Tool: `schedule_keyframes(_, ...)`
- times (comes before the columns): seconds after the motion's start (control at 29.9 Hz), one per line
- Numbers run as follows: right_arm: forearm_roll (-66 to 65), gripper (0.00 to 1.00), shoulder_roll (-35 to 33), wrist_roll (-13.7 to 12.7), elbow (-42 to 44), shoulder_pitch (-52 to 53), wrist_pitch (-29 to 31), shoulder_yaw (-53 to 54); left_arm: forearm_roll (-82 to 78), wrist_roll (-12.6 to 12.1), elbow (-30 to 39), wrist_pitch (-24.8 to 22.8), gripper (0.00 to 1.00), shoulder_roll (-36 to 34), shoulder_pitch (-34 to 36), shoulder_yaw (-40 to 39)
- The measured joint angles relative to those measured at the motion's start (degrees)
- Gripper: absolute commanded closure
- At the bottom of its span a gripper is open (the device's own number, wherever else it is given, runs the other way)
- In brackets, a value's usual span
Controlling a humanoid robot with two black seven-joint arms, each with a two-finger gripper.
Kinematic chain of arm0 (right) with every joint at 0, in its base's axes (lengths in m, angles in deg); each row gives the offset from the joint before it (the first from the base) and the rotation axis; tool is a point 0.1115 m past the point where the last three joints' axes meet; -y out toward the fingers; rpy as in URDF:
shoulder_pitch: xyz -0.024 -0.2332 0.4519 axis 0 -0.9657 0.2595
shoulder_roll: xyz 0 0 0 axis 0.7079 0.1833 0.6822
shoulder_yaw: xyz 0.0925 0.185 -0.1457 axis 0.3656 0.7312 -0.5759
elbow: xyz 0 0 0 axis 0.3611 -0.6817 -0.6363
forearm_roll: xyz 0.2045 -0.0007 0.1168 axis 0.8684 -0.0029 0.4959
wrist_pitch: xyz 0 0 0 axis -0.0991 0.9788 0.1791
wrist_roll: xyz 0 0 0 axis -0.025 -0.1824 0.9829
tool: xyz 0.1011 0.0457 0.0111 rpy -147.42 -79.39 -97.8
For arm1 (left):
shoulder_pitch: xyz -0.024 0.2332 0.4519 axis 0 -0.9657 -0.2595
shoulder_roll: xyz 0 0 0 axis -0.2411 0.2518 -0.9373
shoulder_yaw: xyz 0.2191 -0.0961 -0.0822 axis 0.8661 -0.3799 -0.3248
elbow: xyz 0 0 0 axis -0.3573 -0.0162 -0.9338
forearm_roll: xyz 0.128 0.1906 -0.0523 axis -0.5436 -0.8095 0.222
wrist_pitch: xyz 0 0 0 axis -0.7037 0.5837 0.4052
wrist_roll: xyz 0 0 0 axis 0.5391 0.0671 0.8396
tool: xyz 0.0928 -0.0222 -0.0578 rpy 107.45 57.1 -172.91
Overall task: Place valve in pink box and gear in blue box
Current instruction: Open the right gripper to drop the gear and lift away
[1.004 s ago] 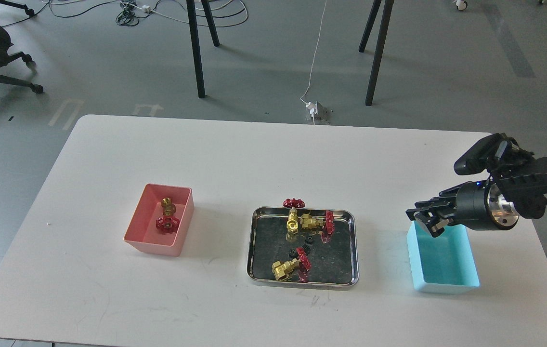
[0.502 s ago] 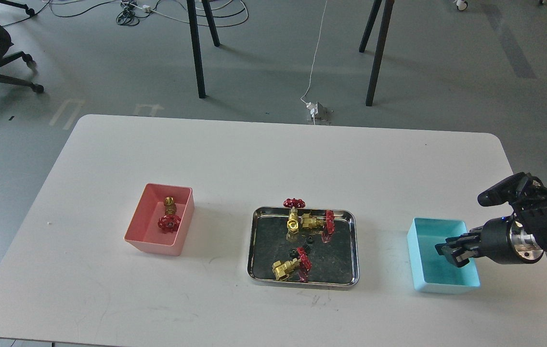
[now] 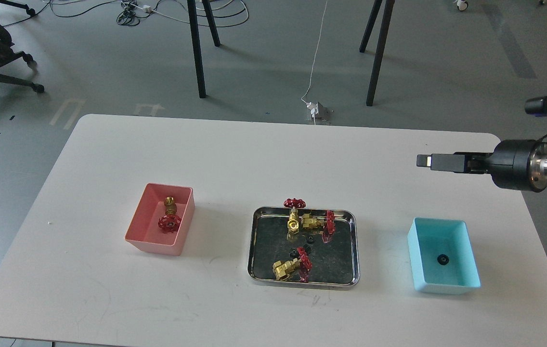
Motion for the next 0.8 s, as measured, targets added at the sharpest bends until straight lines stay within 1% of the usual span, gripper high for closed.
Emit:
schedule_keyframes(0.03, 2.9, 0.05, 1.1, 0.0, 1.5, 0.0, -1.4, 1.0, 0.1, -0.1, 0.0, 0.0, 0.00, 0.6, 0.8, 1.9)
schedule_keyframes(0.1, 9.2, 0.05, 3.5, 0.0, 5.5, 0.3, -6.1, 2.3, 0.4, -0.1, 0.0, -0.1, 0.00, 2.2, 2.0, 5.7)
schedule_keyframes(0.23, 18.4, 0.05, 7.1, 0.0, 13.0, 2.9, -15.1, 3.8, 0.5, 0.0, -0.2, -1.0, 0.00, 4.7, 2.6, 9.3)
schedule_keyframes(0.33, 24.5, 0.05, 10.8, -0.2, 18.6, 5.8, -19.5, 4.3, 0.3, 0.4, -0.2, -2.1, 0.00, 6.0, 2.6, 11.2)
schedule_keyframes(0.43, 29.6, 0.05, 13.9, -1.3, 24.7, 9.1, -23.2, 4.3, 0.5, 0.6, -0.2, -2.8, 0.00, 7.0, 2.6, 11.8)
schedule_keyframes(0.57, 34.8, 0.05, 18.0, -2.3, 33.2, 12.8, -26.1, 3.9, 2.6, 0.4, -0.4, -3.6, 0.00, 8.1, 3.7, 11.1)
schedule_keyframes(0.64, 36.2, 0.03, 20.2, -2.4, 36.7, 14.1, -26.5, 3.7, 6.0, -0.1, -2.0, -3.7, 0.00, 9.1, 5.4, 11.0)
schedule_keyframes(0.7, 36.7, 0.02, 21.8, -2.4, 38.7, 14.8, -26.7, 3.7, 9.5, -0.8, -4.7, -3.8, 0.00, 10.2, 7.0, 11.3)
schedule_keyframes(0.8, 37.1, 0.01, 23.2, -2.1, 39.0, 15.2, -26.7, 3.9, 12.1, -1.3, -8.3, -3.9, 0.00, 10.9, 8.7, 11.8)
